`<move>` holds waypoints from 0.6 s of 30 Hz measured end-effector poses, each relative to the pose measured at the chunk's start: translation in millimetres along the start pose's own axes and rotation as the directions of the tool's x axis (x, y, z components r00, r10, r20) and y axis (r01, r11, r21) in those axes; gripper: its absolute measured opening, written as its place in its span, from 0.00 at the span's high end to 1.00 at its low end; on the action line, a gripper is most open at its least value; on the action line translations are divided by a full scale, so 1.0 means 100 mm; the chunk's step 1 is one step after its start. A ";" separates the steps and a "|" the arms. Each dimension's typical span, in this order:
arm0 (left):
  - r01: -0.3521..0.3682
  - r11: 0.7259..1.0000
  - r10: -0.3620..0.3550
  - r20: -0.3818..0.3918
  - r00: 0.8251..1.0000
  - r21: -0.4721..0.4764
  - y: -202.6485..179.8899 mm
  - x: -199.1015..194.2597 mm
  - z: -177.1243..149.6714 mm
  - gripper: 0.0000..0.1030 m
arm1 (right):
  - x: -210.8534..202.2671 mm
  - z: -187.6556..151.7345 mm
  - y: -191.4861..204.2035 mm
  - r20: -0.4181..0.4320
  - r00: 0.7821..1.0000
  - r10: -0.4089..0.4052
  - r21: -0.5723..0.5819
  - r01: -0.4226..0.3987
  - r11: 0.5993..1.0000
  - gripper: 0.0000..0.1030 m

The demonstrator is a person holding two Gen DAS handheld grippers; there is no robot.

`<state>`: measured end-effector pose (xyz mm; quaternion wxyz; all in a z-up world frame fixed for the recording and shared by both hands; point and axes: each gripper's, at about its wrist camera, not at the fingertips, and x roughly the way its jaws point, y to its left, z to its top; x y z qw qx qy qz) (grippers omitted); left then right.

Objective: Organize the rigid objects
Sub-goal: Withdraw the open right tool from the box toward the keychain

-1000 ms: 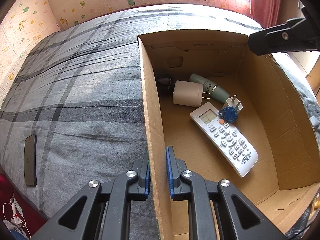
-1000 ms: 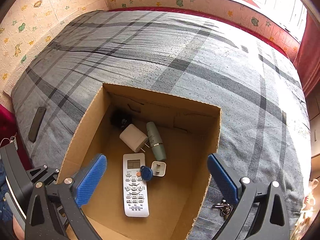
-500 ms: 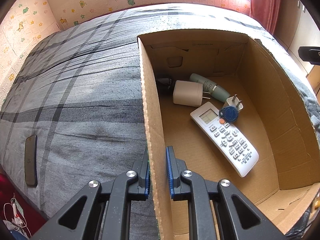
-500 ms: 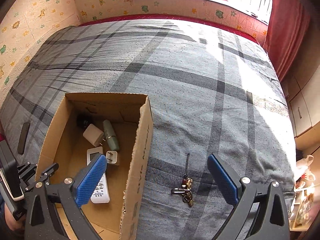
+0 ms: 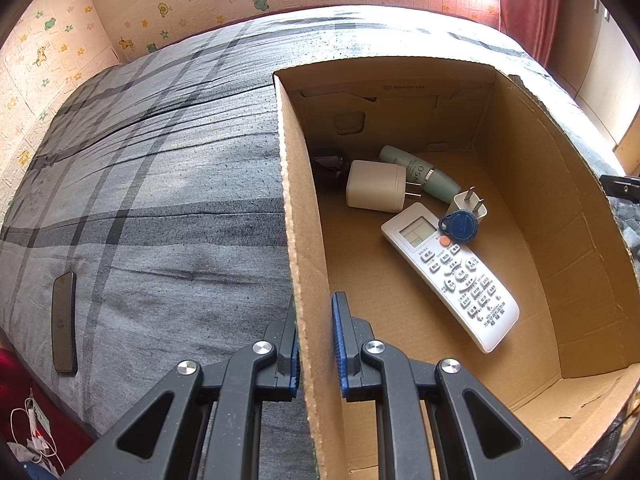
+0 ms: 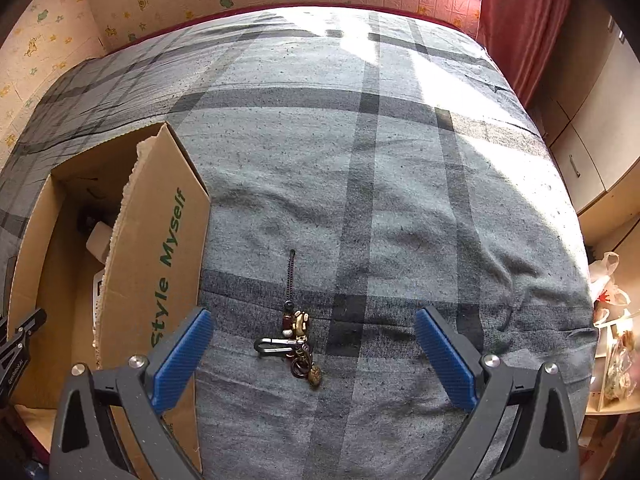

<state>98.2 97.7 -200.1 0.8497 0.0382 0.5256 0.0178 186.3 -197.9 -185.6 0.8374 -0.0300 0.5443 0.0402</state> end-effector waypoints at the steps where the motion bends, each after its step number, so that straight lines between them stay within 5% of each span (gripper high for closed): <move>1: 0.000 1.000 0.000 0.000 1.000 0.001 0.00 0.00 0.00 0.86 | 0.06 -0.04 0.00 -0.006 1.000 0.005 0.001 -0.005 1.000 0.00; 18: -0.007 1.000 0.007 0.001 1.000 0.007 -0.03 0.01 -0.01 0.86 | 0.68 -0.33 0.12 -0.098 0.995 -0.001 -0.011 0.000 1.000 0.01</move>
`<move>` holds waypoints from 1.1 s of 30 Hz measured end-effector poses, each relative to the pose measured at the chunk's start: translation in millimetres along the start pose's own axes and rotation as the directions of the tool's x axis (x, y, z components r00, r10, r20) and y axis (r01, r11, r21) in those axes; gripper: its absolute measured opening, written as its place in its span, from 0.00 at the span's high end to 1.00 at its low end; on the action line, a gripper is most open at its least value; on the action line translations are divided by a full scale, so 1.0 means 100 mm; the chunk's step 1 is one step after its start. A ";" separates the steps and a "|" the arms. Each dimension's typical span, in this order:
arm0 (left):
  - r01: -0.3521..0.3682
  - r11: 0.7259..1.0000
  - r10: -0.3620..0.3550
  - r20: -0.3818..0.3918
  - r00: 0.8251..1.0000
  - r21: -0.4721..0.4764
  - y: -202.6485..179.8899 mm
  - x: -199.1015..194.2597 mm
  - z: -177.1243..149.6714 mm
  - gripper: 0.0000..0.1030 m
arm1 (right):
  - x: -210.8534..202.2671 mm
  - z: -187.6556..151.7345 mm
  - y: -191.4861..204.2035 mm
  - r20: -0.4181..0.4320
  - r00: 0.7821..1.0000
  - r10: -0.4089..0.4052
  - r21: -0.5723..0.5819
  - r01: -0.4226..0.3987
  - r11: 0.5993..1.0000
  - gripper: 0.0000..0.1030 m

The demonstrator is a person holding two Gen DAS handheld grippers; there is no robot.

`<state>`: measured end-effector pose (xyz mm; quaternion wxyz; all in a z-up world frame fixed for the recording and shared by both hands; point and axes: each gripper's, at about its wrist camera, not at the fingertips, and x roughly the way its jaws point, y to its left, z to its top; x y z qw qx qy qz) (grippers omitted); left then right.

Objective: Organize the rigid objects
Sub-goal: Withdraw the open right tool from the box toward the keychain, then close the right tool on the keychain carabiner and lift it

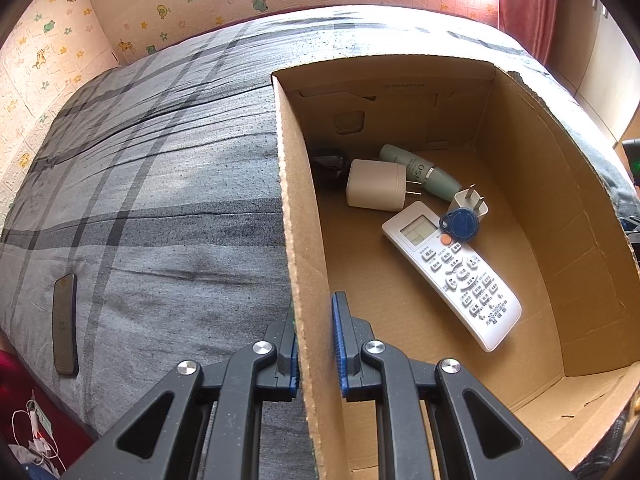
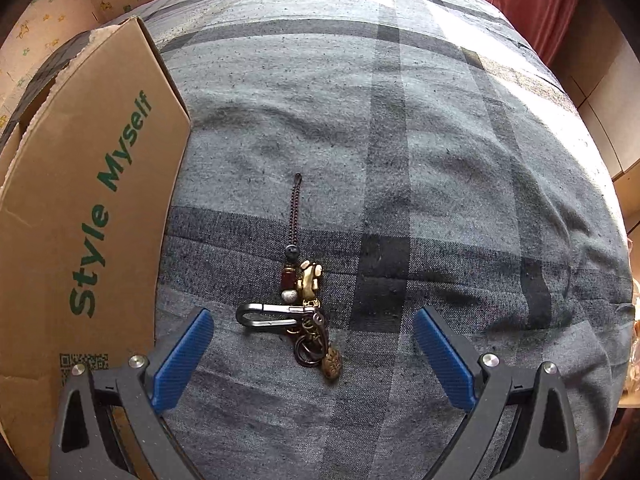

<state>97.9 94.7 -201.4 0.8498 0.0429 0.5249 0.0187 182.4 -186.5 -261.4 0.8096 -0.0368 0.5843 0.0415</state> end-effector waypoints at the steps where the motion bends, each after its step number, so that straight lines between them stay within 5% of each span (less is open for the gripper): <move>1: 0.002 1.000 -0.002 -0.001 1.000 -0.002 0.01 0.00 0.00 0.86 | 0.02 -0.01 0.00 0.000 1.000 -0.002 0.002 0.002 1.000 0.01; 10: 0.005 1.000 -0.005 -0.001 1.000 -0.004 0.01 0.00 0.00 0.86 | 0.12 -0.08 0.06 0.000 1.000 -0.025 0.020 0.025 0.999 0.06; 16: 0.001 1.000 -0.001 -0.001 1.000 -0.001 0.00 0.00 0.00 0.86 | 0.09 -0.05 0.07 0.001 1.000 -0.014 0.020 0.014 1.000 0.24; 20: 0.002 1.000 -0.002 -0.001 1.000 -0.002 0.00 0.00 0.00 0.86 | 0.05 -0.02 0.14 0.003 1.000 -0.001 0.033 0.001 0.999 0.53; 33: 0.003 1.000 -0.003 -0.001 1.000 -0.004 0.01 0.00 0.00 0.86 | -0.23 -0.04 0.03 0.045 0.999 0.030 0.062 -0.033 0.998 0.53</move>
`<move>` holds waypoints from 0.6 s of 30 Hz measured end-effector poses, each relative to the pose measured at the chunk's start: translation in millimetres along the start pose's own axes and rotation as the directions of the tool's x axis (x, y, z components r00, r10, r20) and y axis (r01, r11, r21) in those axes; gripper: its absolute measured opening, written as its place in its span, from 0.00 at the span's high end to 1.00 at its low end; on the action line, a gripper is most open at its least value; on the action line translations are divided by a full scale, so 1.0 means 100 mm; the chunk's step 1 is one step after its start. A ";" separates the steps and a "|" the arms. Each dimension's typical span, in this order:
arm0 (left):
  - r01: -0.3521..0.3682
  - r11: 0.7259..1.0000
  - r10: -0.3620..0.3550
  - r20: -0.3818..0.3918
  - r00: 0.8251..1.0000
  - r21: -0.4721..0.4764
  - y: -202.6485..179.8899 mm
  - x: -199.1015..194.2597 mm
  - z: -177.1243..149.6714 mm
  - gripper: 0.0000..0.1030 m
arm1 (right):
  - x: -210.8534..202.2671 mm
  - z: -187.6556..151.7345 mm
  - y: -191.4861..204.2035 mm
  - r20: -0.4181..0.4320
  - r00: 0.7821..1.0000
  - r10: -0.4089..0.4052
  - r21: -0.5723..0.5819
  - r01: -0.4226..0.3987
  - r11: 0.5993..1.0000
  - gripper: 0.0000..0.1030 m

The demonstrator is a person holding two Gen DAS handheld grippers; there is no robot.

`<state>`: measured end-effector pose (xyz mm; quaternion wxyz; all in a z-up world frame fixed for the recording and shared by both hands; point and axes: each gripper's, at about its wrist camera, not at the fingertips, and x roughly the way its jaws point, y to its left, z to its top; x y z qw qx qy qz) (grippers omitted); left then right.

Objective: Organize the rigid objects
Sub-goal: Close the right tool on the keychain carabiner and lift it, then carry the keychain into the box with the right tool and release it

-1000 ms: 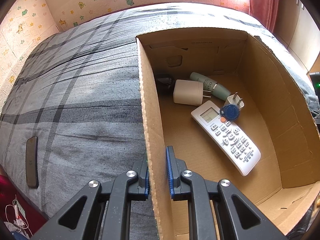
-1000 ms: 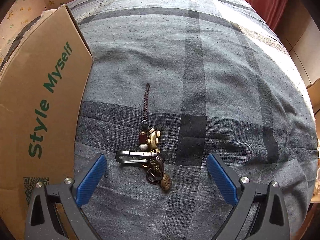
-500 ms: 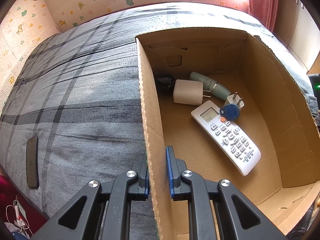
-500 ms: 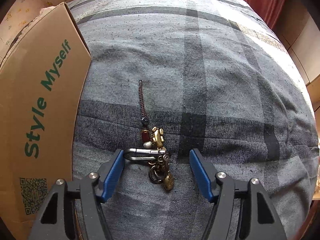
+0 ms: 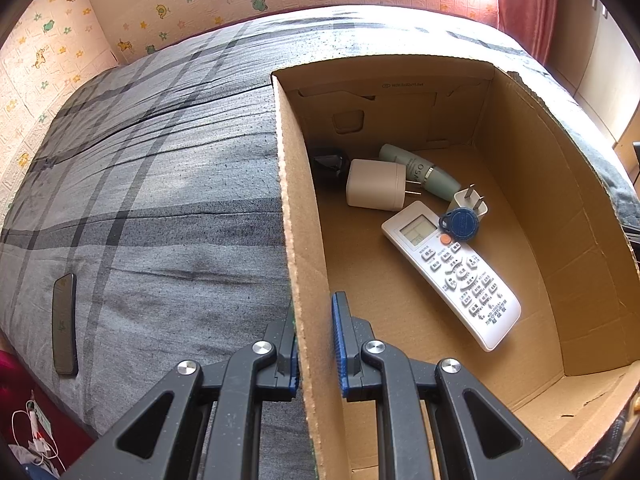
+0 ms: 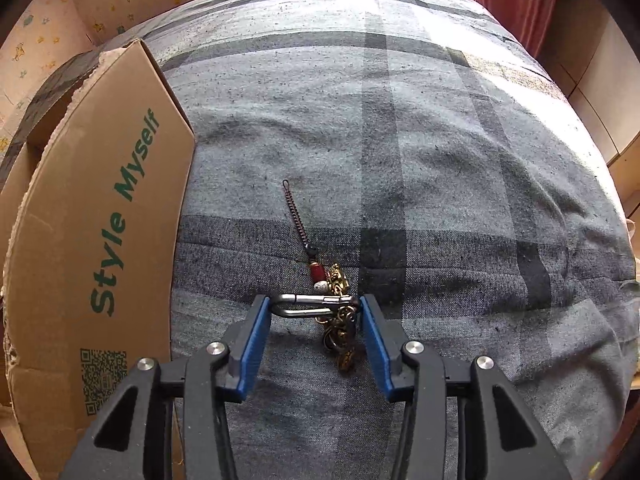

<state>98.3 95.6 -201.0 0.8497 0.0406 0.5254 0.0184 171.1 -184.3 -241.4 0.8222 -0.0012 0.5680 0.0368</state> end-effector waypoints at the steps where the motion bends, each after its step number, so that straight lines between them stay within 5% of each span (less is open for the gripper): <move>1: 0.000 1.000 0.000 0.000 1.000 0.000 0.00 0.00 0.00 0.86 | -0.02 0.05 0.01 0.003 1.000 0.003 -0.002 -0.003 1.000 0.53; 18: 0.001 1.000 -0.001 0.000 1.000 0.000 0.01 0.00 0.00 0.86 | -0.77 0.13 0.23 0.106 0.994 0.024 -0.069 -0.016 0.997 0.53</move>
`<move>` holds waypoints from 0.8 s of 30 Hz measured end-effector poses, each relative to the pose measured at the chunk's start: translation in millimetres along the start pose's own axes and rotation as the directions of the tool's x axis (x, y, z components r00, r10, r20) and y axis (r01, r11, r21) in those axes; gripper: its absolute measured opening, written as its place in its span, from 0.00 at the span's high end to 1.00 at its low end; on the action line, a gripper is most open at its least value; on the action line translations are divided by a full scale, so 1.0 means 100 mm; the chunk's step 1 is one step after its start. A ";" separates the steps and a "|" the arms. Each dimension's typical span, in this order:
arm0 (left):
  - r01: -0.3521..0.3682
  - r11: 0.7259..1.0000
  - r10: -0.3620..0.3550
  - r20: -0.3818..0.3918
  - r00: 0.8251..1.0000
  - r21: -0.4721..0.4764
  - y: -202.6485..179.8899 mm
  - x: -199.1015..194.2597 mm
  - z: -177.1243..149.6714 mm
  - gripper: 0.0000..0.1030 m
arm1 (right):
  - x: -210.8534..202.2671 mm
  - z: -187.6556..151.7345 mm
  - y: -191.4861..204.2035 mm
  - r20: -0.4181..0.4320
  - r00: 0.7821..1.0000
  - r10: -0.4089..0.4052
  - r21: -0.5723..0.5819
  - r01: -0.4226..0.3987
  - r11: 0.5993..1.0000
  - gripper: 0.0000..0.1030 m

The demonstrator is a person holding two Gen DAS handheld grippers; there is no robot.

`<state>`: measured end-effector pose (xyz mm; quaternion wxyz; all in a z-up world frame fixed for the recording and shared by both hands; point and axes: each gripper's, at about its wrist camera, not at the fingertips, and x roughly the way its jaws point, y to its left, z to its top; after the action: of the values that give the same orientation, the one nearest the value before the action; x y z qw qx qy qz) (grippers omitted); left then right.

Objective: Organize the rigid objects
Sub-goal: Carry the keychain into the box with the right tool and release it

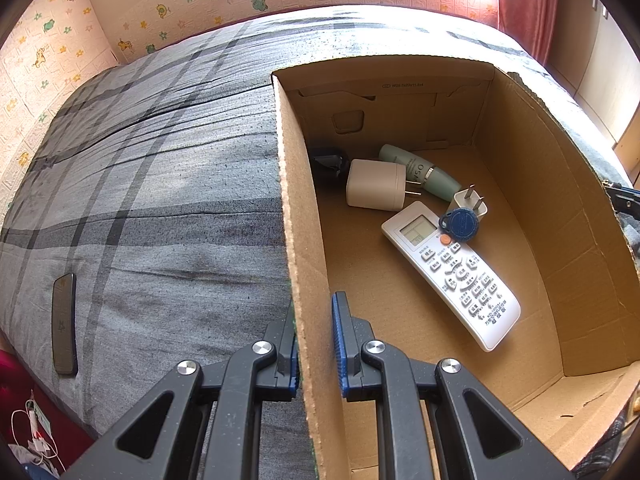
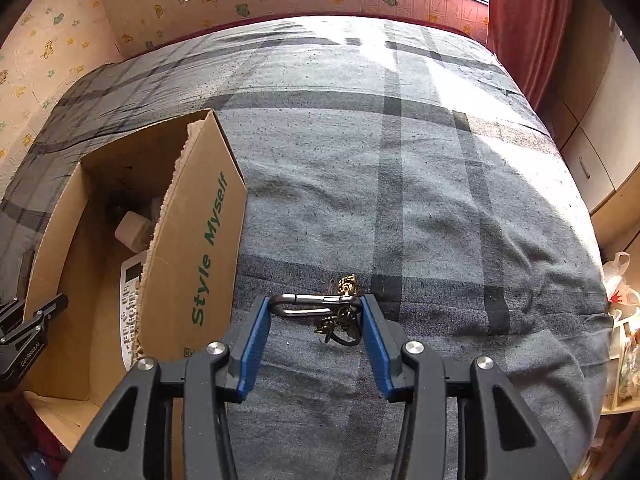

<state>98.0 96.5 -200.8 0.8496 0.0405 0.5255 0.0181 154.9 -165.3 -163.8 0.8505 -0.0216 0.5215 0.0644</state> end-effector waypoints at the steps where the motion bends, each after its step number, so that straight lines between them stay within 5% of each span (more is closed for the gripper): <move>1: 0.000 1.000 0.000 0.000 1.000 0.000 0.00 0.00 0.00 0.86 | -0.05 0.02 0.02 0.010 1.000 0.001 -0.007 -0.001 1.000 0.53; 16: 0.002 1.000 -0.002 -0.001 1.000 -0.002 0.00 0.00 0.00 0.86 | -0.88 0.29 0.62 0.162 0.983 0.088 -0.160 -0.062 0.985 0.53; 24: 0.005 1.000 -0.005 -0.001 1.000 -0.004 0.00 0.00 0.00 0.86 | -1.02 0.26 1.09 0.144 0.971 0.190 -0.274 -0.145 0.951 0.53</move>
<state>97.8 96.4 -200.6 0.8494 0.0373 0.5261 0.0172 117.6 -63.3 -57.6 0.8727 -0.0834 0.4346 0.2063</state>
